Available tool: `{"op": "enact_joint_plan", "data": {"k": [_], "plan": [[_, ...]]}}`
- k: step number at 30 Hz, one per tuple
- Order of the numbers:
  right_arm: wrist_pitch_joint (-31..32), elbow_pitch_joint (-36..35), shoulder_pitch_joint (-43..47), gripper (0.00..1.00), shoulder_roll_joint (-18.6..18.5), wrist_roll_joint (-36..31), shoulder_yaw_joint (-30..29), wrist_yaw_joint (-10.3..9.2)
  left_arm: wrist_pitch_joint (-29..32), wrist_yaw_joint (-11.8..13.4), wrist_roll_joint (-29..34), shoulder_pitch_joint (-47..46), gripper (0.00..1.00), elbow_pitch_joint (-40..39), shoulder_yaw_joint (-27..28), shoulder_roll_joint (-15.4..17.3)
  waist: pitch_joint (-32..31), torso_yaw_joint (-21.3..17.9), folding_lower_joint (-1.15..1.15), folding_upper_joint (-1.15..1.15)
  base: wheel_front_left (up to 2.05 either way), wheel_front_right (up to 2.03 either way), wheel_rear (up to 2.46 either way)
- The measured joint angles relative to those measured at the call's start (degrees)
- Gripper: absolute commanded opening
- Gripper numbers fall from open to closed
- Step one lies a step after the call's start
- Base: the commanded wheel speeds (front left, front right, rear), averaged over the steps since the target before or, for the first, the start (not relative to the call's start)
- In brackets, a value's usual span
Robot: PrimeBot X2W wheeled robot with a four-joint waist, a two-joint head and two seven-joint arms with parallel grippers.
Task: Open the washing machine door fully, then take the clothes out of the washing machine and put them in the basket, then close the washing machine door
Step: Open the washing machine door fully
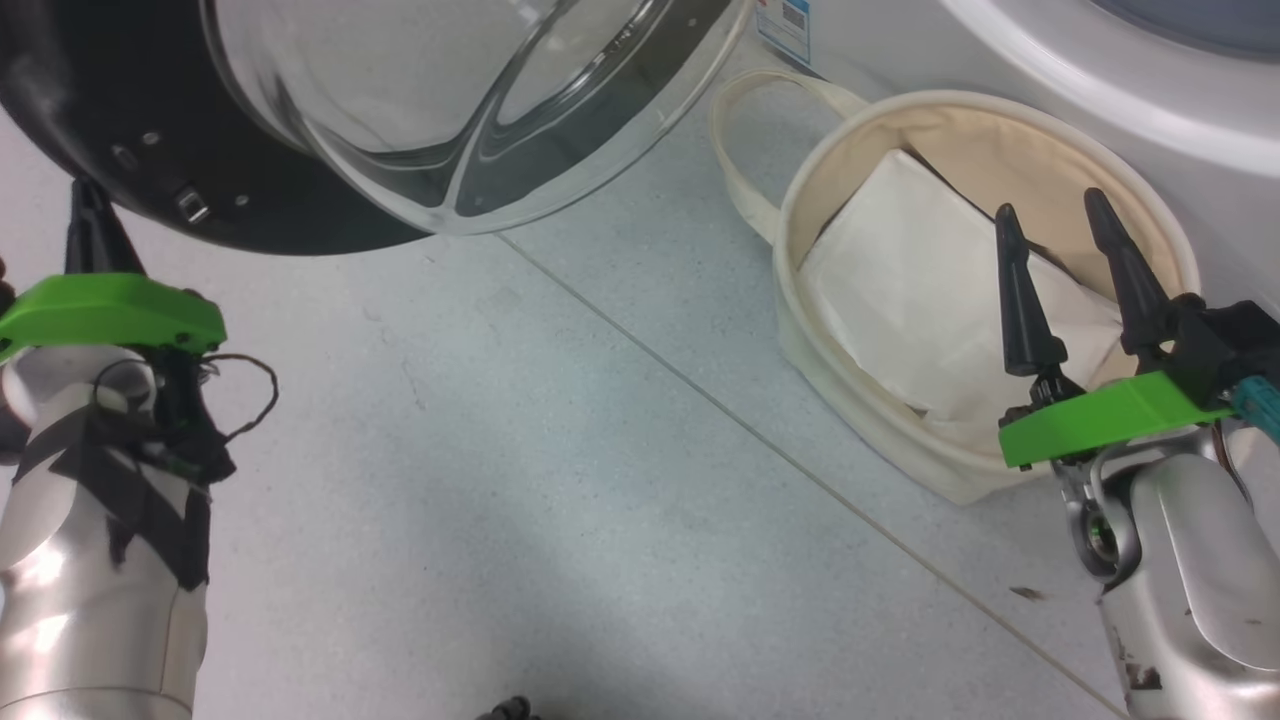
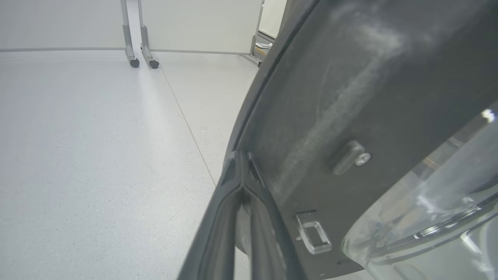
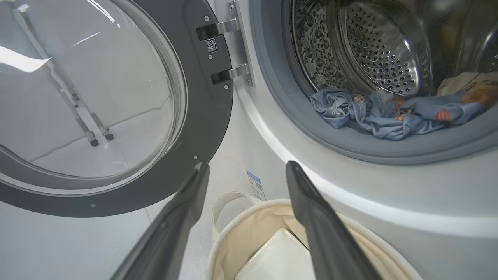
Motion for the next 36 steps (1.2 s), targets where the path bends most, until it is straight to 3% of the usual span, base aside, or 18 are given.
{"op": "enact_joint_plan", "data": {"k": [9, 16, 17, 18, 21, 29, 36], "plan": [[0.0, 0.0, 0.0, 1.00, 0.0, 0.0, 0.2, 0.00, 0.0, -0.7, 3.9, 0.1, 0.00, 0.0, 4.9, -0.1, -0.9, -1.8, 0.00, 0.00, 0.00, 0.00, 0.00], [0.0, 1.1, 0.2, 1.00, 0.8, 0.4, 0.6, 0.00, 0.0, -2.7, 7.2, 0.9, 0.00, 0.2, 6.1, -0.7, -4.1, -2.4, 0.00, 0.00, 0.00, 0.00, 0.00], [0.0, 1.3, 0.3, 1.00, 1.1, 0.6, 0.6, 0.00, 0.0, -3.2, 7.6, 1.2, 0.66, 0.2, 6.2, -0.8, -4.8, -2.5, -0.01, 0.00, 0.00, 0.00, 0.00], [0.0, 1.5, 0.4, 1.00, 1.4, 0.8, 0.8, 0.00, -0.1, -3.4, 7.7, 1.6, 1.00, 0.3, 6.4, -0.8, -5.6, -2.6, -0.01, 0.00, 0.00, 0.00, 0.00], [-0.1, 1.9, 1.7, 1.00, 2.6, 1.5, 0.9, 0.00, -0.4, -4.6, 8.4, 3.9, 1.00, 0.5, 7.3, -0.5, -8.2, -3.0, -0.01, 0.00, 0.00, 0.00, 0.00], [-0.3, 3.4, 6.4, 1.00, 5.2, 2.9, 1.4, 0.00, -0.4, -4.3, 13.5, 10.9, 1.00, -1.5, 6.7, 1.7, -15.8, -5.0, -0.01, 0.00, 0.00, 0.00, 0.00], [-0.4, 3.5, 9.6, 1.00, 6.3, 4.4, 2.6, 0.00, 1.0, -4.6, 15.1, 19.9, 1.00, -8.3, 5.1, 3.8, -22.1, -10.7, -0.01, 0.00, 0.00, 0.00, 0.00]]}}
